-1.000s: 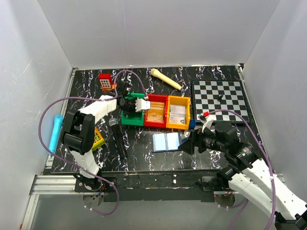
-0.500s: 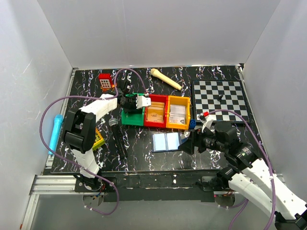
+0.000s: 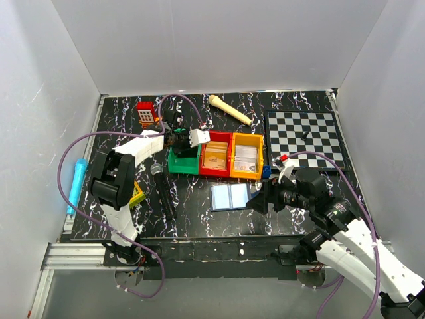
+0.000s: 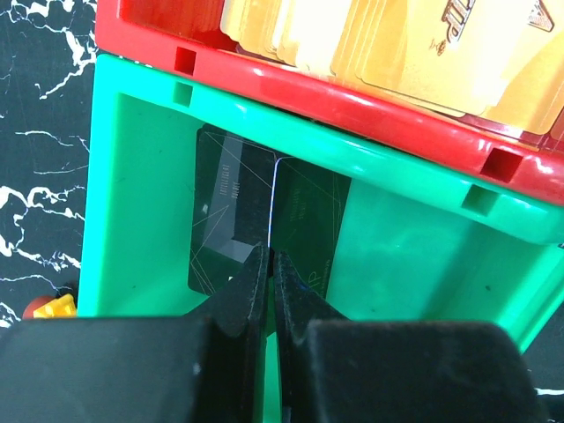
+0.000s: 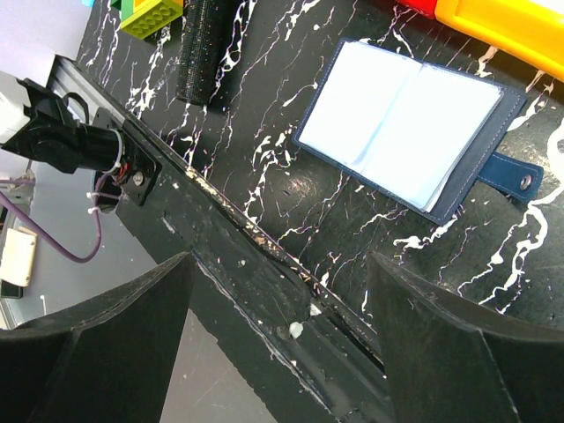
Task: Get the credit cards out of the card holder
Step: Place the credit card in the storage box, then remove the credit card from the card holder.
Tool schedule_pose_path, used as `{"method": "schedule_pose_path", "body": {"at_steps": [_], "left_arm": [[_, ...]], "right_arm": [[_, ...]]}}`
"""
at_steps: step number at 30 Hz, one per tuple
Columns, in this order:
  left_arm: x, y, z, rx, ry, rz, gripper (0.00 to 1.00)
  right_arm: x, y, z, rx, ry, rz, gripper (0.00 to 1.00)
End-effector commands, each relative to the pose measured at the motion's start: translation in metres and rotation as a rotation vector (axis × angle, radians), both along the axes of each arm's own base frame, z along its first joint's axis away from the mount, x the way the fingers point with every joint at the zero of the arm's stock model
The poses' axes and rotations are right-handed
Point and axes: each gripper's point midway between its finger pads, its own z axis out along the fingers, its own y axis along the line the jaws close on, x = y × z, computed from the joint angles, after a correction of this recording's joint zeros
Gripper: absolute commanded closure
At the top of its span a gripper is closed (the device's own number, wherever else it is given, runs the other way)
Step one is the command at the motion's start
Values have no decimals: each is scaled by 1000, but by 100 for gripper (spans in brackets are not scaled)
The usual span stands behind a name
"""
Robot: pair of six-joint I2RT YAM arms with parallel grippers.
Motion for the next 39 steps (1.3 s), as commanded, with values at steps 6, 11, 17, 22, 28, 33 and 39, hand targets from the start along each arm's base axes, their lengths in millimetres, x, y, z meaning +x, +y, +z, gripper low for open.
{"method": "schedule_pose_path", "body": {"at_steps": [6, 11, 17, 22, 28, 33, 39], "left_arm": [[5, 7, 2, 20, -21, 48, 98], [10, 6, 12, 19, -52, 74, 87], [21, 6, 37, 17, -118, 112, 63], [26, 4, 69, -18, -192, 141, 48], [24, -1, 127, -79, -315, 195, 2], [0, -11, 174, -184, -417, 263, 2], [-32, 9, 209, -439, -400, 665, 2]], "right_arm": [[6, 7, 12, 32, -46, 12, 14], [6, 6, 13, 34, -48, 10, 14], [4, 5, 14, 37, -51, 8, 13], [4, 5, 15, 41, -49, 8, 13], [6, 3, 17, 33, -57, -4, 13], [10, -3, 15, -8, -86, -19, 13], [19, -19, 8, -119, -137, -55, 11]]}}
